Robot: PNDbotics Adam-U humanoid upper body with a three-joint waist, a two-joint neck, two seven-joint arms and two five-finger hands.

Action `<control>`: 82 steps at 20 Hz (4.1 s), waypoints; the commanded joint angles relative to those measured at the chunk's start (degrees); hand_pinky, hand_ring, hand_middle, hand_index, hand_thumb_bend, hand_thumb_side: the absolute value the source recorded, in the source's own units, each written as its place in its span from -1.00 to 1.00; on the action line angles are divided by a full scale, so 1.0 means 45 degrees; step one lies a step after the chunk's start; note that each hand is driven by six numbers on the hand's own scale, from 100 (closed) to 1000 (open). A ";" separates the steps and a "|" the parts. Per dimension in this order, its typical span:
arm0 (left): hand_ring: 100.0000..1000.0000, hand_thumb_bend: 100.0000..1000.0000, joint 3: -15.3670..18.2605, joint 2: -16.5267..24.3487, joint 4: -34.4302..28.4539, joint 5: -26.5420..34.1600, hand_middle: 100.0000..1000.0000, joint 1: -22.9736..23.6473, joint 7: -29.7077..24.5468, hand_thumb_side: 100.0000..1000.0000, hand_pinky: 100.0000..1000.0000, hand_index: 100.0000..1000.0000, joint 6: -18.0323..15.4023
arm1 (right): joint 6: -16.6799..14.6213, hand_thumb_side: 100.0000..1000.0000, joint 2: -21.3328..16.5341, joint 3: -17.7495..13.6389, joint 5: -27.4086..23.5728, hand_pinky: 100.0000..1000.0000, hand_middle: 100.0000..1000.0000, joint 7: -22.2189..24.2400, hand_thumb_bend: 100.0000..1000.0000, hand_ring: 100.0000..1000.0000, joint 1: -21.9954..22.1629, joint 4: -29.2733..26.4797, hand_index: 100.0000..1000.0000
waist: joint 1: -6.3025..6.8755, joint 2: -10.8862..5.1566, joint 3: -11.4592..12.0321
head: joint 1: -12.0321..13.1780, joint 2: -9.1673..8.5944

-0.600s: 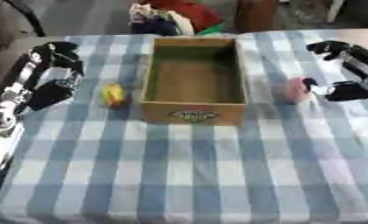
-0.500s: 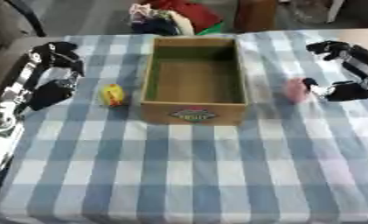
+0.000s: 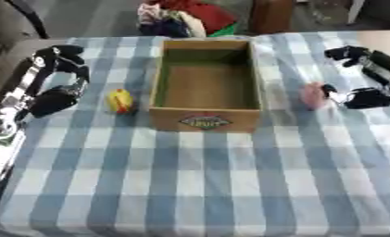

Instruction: Pick up objects on the table and place them in the box.

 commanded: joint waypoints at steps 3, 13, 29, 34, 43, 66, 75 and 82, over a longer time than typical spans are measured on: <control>0.23 -0.93 0.0078 0.0290 -0.0147 0.0011 0.21 -0.0162 -0.0047 -0.47 0.49 0.61 -0.0011 | -0.0077 -0.48 -0.0087 0.0065 0.0365 0.64 0.71 0.0210 -0.72 0.79 -0.0448 0.0507 0.89 | -0.0018 -0.0174 0.0041 | -0.0060 0.0030; 0.23 -0.97 0.0065 0.0265 -0.0149 0.0018 0.21 -0.0154 -0.0085 -0.45 0.49 0.61 0.0000 | -0.0324 -0.50 0.0223 0.0036 0.1256 0.62 0.65 0.0125 -0.74 0.74 -0.0790 0.1731 0.85 | 0.0020 -0.0190 0.0025 | -0.0086 0.0061; 0.23 -1.00 0.0054 0.0253 -0.0144 0.0051 0.22 -0.0135 -0.0094 -0.41 0.49 0.62 0.0016 | -0.0416 -1.00 0.0310 -0.0108 0.2009 0.48 -0.01 -0.0597 -1.00 0.44 -0.0868 0.1973 0.34 | 0.0033 -0.0211 0.0001 | -0.0089 0.0061; 0.23 -1.00 0.0050 0.0258 -0.0143 0.0041 0.22 -0.0135 -0.0083 -0.40 0.49 0.62 0.0042 | -0.0370 -1.00 0.0339 -0.0124 0.2257 0.40 -0.32 -0.1428 -1.00 0.32 -0.0951 0.1896 0.02 | 0.0036 -0.0225 0.0016 | -0.0095 0.0062; 0.23 -1.00 0.0047 0.0266 -0.0163 0.0063 0.22 -0.0137 -0.0076 -0.42 0.49 0.62 0.0048 | -0.0365 -1.00 0.0458 -0.0108 0.2485 0.31 -0.54 -0.2536 -1.00 0.20 -0.1240 0.1869 -0.19 | 0.0024 -0.0247 0.0036 | -0.0117 0.0064; 0.24 -1.00 -0.0161 0.0238 -0.0192 0.0085 0.22 -0.0354 -0.0303 -0.43 0.49 0.62 -0.0060 | -0.1901 -1.00 0.2845 0.0813 0.3742 0.35 -0.44 -0.1968 -1.00 0.23 -0.4778 0.2866 -0.11 | 0.0023 -0.0293 0.0730 | -0.0620 -0.0043; 0.24 -1.00 -0.0183 0.0181 -0.0195 0.0102 0.22 -0.0417 -0.0344 -0.42 0.49 0.62 -0.0077 | -0.2148 -1.00 0.4200 0.0542 0.4992 0.40 0.10 -0.1986 -0.94 0.37 -0.4939 0.3986 0.47 | 0.0056 -0.0181 0.0923 | -0.0808 -0.0114; 0.24 -1.00 -0.0143 0.0205 -0.0176 0.0087 0.22 -0.0424 -0.0322 -0.40 0.49 0.62 -0.0075 | -0.1775 -0.41 0.4140 0.0473 0.5569 0.54 0.83 -0.3121 -0.54 0.64 -0.4874 0.3649 0.92 | 0.0043 -0.0111 0.0834 | -0.0769 -0.0175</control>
